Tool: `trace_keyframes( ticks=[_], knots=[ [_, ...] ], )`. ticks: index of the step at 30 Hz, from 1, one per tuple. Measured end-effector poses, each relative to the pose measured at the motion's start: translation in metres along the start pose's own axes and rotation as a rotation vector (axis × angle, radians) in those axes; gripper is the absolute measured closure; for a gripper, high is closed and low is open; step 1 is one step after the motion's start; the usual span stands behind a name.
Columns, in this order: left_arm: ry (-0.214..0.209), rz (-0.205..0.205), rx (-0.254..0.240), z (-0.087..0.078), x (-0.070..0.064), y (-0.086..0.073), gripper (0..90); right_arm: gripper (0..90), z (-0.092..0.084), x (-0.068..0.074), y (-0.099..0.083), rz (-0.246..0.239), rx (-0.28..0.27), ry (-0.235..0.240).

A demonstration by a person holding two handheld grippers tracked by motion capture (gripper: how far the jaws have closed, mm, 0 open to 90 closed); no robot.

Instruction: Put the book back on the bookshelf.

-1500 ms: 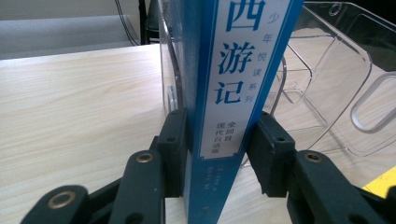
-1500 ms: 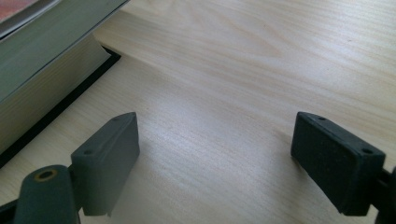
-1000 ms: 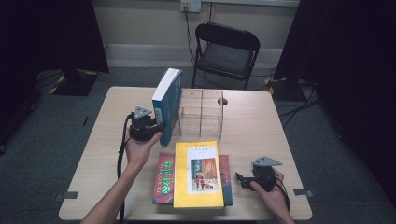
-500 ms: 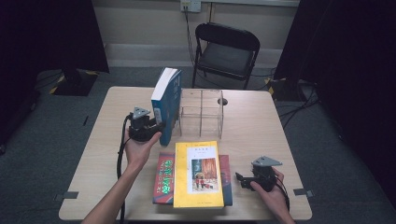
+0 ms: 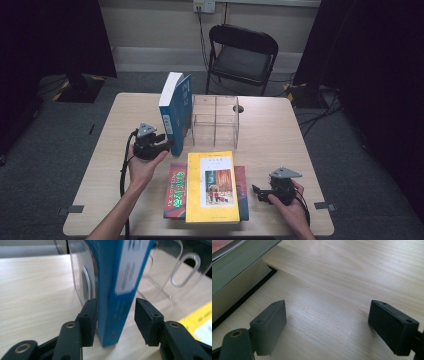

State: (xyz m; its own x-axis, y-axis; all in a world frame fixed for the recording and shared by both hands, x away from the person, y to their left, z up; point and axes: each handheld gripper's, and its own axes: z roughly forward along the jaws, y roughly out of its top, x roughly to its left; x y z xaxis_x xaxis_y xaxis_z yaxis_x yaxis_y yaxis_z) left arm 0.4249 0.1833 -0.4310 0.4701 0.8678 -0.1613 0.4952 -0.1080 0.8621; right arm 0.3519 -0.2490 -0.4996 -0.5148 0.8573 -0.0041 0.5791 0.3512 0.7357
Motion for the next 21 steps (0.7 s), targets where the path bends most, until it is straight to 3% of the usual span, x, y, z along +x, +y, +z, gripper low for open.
trace_keyframes(
  ticks=[5,9,13,16,19,21],
  knots=[
    [-0.023,0.036,0.036,0.006,0.000,-0.006,57.3,14.6,0.000,0.000,0.000,0.001,0.000,-0.002],
    [-0.012,0.008,0.039,0.009,0.000,-0.009,64.2,14.6,0.000,0.000,0.000,0.001,0.000,-0.002],
    [-0.026,0.020,0.054,0.009,0.000,-0.010,69.5,14.6,0.000,0.000,0.000,0.001,0.000,-0.002],
    [-0.033,0.016,0.049,0.010,0.000,-0.010,69.0,14.6,0.000,0.000,0.000,0.001,0.000,-0.002],
    [-0.020,-0.006,0.047,0.012,0.001,-0.009,61.8,14.6,0.000,0.000,0.000,0.002,0.000,-0.002],
    [-0.021,0.004,0.045,0.012,0.000,-0.009,62.6,14.6,0.000,0.000,0.000,0.002,0.000,-0.002]
  ],
)
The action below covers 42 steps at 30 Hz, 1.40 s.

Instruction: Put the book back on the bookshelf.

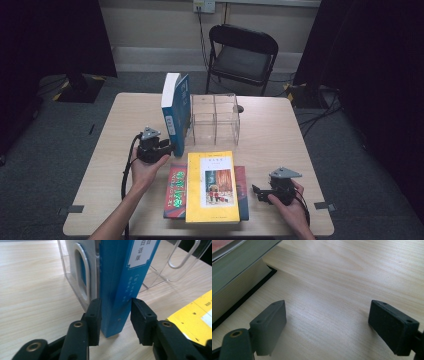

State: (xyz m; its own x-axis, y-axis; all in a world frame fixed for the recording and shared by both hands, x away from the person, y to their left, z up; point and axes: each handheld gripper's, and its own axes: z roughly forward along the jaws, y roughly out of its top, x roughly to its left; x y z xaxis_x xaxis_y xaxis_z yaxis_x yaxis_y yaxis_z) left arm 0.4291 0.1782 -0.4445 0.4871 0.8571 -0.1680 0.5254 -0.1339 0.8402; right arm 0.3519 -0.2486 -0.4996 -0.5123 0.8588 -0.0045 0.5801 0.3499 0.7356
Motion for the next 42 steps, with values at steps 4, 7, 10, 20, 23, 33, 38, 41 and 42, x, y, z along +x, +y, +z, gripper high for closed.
trace_keyframes(
  ticks=[4,7,10,20,23,33,38,41,42],
  knots=[
    [0.003,0.003,-0.003,0.000,-0.001,0.000,63.6,14.6,0.000,0.000,0.000,0.000,0.000,0.000],
    [0.010,0.009,-0.001,0.000,-0.001,0.000,63.3,14.6,0.000,0.000,0.000,0.000,0.000,0.000],
    [0.013,0.009,-0.003,0.000,0.000,0.000,64.3,14.6,0.000,0.000,0.000,0.000,0.000,0.000],
    [0.019,0.023,0.016,-0.002,0.005,0.000,65.3,14.6,0.000,0.000,0.000,0.000,0.000,0.000],
    [0.014,0.013,0.014,-0.002,0.005,0.000,66.7,14.6,0.000,0.000,0.000,0.000,0.000,0.000],
    [0.024,-0.001,0.028,-0.002,0.009,-0.002,67.9,14.6,0.000,0.000,0.000,0.000,0.000,0.000],
    [0.042,-0.017,0.030,-0.002,0.011,-0.002,68.9,14.6,0.000,0.000,0.000,0.000,0.000,0.000],
    [0.040,-0.025,0.029,-0.002,0.014,-0.004,66.9,14.5,0.000,0.000,0.000,0.000,0.000,0.000],
    [0.032,-0.030,0.026,-0.002,0.014,-0.004,66.9,14.5,0.000,0.000,0.000,0.000,0.000,0.000]
  ],
)
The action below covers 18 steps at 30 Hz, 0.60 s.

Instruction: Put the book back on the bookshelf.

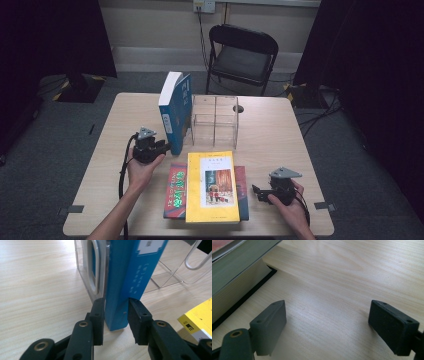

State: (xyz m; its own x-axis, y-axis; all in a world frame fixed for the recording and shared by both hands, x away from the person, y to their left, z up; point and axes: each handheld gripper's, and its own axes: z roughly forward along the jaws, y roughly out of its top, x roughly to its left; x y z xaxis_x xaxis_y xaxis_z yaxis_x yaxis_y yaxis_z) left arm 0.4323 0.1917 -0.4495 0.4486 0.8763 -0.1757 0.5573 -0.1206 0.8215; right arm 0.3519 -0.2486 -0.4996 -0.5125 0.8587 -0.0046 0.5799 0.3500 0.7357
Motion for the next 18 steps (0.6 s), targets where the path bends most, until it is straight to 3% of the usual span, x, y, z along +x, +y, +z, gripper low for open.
trace_keyframes(
  ticks=[5,11,14,16,18],
  knots=[
    [-0.015,0.027,-0.003,-0.005,-0.006,0.002,66.4,14.6,0.000,0.000,0.000,0.000,0.000,0.000],
    [-0.053,0.064,0.004,-0.029,-0.016,0.003,64.9,15.3,0.000,0.002,0.002,-0.005,0.014,0.005],
    [-0.093,0.081,0.016,-0.041,-0.026,-0.002,66.4,23.3,-0.002,0.006,0.006,-0.005,0.029,0.037],
    [-0.106,0.074,0.024,-0.046,-0.032,-0.008,66.9,24.8,-0.003,0.010,0.009,-0.022,0.042,0.051],
    [-0.129,0.060,0.041,-0.049,-0.038,-0.014,67.3,26.2,-0.007,0.014,0.014,-0.041,0.026,0.029]
  ],
)
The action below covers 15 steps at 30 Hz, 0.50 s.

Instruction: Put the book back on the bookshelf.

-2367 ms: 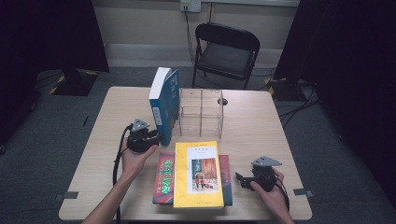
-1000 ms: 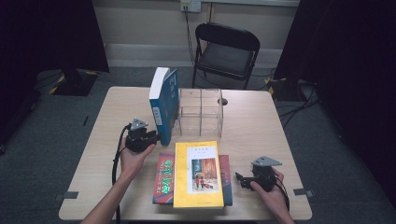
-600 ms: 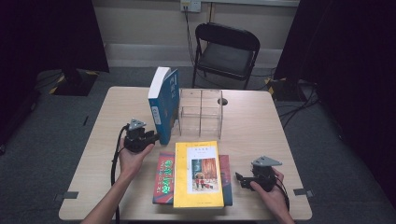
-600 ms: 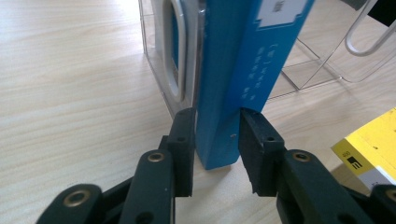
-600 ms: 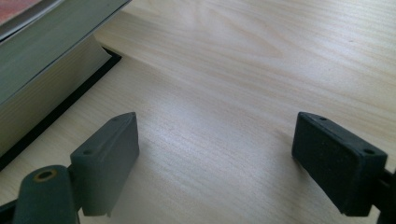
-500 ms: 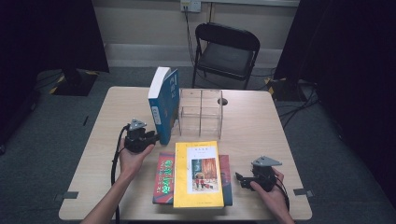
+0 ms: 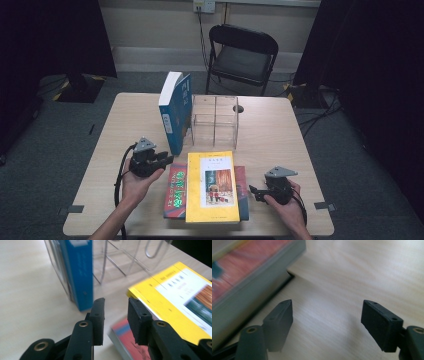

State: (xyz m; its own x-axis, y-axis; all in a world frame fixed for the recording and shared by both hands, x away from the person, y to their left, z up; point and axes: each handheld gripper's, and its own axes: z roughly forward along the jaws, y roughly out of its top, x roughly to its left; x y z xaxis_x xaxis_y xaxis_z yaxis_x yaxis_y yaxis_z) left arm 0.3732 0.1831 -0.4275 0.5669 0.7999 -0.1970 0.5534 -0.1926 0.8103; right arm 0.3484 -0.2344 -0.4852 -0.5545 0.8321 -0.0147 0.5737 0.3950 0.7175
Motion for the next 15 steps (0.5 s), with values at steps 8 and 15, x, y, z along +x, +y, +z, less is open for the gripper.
trace_keyframes(
  ticks=[8,15],
  knots=[
    [-0.078,0.042,0.046,-0.010,-0.027,-0.011,63.2,34.0,-0.027,0.011,0.037,0.039,-0.136,0.055],
    [-0.121,0.053,0.083,0.003,-0.039,-0.020,54.0,36.1,-0.024,0.036,0.067,-0.003,-0.193,0.145]
  ],
)
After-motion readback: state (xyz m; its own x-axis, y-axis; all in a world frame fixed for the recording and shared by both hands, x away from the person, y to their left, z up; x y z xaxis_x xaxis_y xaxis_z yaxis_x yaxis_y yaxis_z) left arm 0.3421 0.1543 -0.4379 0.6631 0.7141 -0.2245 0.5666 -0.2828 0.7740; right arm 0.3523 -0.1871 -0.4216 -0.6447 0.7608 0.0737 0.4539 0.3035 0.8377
